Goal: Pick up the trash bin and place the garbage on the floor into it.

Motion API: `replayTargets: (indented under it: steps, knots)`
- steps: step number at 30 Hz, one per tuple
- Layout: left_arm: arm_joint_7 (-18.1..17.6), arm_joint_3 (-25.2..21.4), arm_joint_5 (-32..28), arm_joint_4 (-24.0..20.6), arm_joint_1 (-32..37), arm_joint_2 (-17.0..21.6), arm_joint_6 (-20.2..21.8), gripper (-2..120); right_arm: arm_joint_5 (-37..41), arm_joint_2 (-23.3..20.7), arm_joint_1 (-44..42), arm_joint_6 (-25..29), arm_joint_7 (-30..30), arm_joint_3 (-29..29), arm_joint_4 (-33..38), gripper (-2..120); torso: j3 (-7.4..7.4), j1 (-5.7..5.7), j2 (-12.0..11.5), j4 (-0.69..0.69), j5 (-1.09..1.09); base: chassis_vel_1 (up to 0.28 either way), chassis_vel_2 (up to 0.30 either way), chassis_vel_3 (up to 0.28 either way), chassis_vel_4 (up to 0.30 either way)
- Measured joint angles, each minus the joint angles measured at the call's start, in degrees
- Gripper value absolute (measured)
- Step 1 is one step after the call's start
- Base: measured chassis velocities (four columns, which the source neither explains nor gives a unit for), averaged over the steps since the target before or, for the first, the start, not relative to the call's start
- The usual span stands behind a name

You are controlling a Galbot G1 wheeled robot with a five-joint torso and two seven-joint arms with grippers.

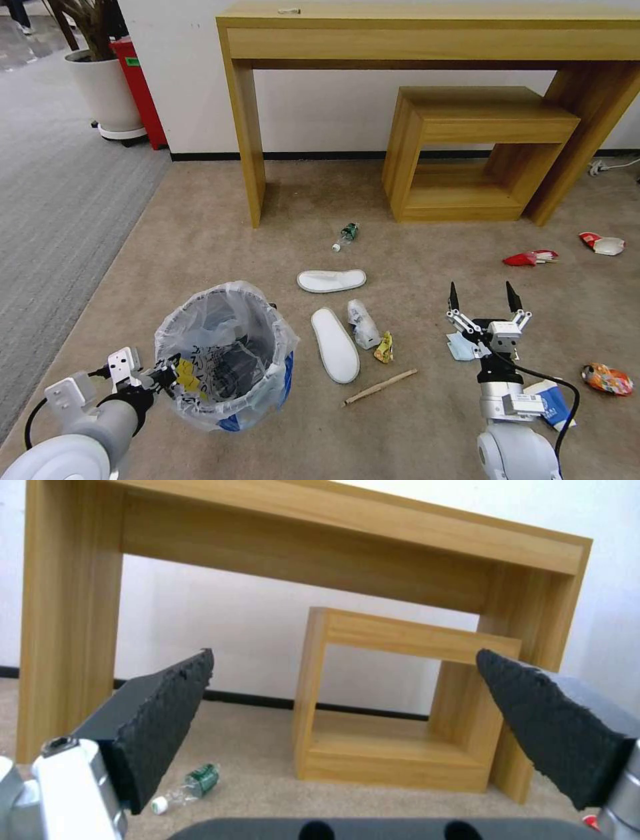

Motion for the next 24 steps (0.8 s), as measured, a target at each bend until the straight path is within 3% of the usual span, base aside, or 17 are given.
replayTargets:
  steps: [24]
  knots:
    - [0.4, -0.2, 0.2, -0.1, 0.0, 0.4, 0.0, 1, 0.0, 0.4, -0.6, -0.1, -0.3, -0.1, 0.4, 100, 0.0, 0.0, 0.0, 0.0, 0.0, 0.0, 0.0, 0.0, 0.0]
